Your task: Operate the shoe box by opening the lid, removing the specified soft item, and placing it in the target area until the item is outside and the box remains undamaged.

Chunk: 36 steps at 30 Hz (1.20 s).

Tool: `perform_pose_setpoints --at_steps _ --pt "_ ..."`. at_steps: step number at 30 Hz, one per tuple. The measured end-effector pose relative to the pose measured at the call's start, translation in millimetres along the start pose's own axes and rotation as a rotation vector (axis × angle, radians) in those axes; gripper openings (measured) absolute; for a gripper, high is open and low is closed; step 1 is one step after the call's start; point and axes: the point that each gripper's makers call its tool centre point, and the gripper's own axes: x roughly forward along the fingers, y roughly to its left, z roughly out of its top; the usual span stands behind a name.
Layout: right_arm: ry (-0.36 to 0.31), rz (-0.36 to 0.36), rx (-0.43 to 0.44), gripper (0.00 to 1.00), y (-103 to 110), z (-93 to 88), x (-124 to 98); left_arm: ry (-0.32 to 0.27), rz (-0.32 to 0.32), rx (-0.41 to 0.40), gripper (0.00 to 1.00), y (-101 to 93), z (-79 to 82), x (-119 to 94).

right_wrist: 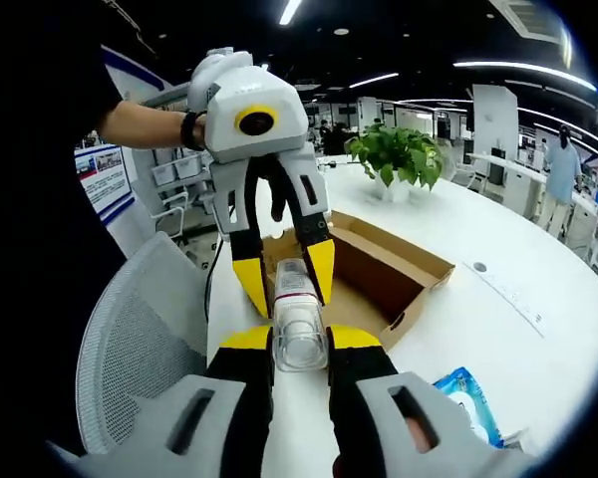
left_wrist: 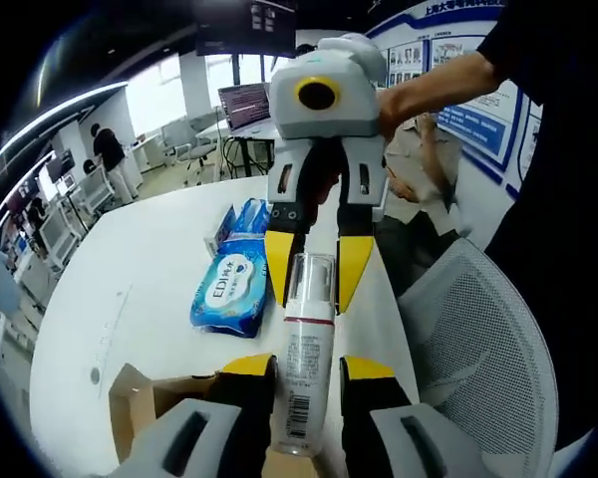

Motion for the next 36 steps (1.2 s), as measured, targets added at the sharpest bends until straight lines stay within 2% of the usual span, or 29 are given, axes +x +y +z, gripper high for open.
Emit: perform_pose_setpoints --at_steps 3,6,11,15,16,19,24,29,31,36 --pt "0.013 -0.012 0.002 0.17 -4.7 -3.7 -5.4 -0.026 0.041 -0.024 0.28 4.8 1.8 -8.0" --pt "0.027 -0.017 0.005 0.17 -6.9 -8.1 -10.4 -0.084 0.106 -0.075 0.30 11.7 7.7 -20.8" --pt "0.050 -0.037 0.006 0.17 -14.0 -16.7 -23.0 -0.213 0.207 -0.198 0.29 21.9 11.8 -46.8" --pt "0.049 -0.062 0.022 0.17 -22.0 -19.7 -33.8 -0.331 0.293 -0.344 0.29 29.1 5.1 -66.7" --pt "0.047 -0.067 0.026 0.17 -23.6 -19.4 -35.8 -0.343 0.305 -0.368 0.30 29.1 2.1 -69.0" --pt "0.036 -0.082 0.039 0.17 -30.8 -17.8 -43.8 -0.342 0.355 -0.426 0.32 30.6 -16.6 -73.0" --pt "0.052 -0.106 0.034 0.17 -38.4 -17.4 -54.0 -0.347 0.379 -0.499 0.32 23.0 -37.8 -73.8" --pt "0.070 -0.115 0.035 0.17 -45.7 -19.2 -64.5 -0.379 0.413 -0.575 0.31 15.9 -49.8 -77.3" --pt "0.074 -0.119 0.037 0.17 -49.7 -19.2 -69.8 -0.373 0.420 -0.592 0.31 11.4 -57.5 -75.7" --pt "0.139 -0.125 0.015 0.17 -66.1 -28.0 -84.6 -0.356 0.443 -0.611 0.30 3.2 -69.4 -77.4"
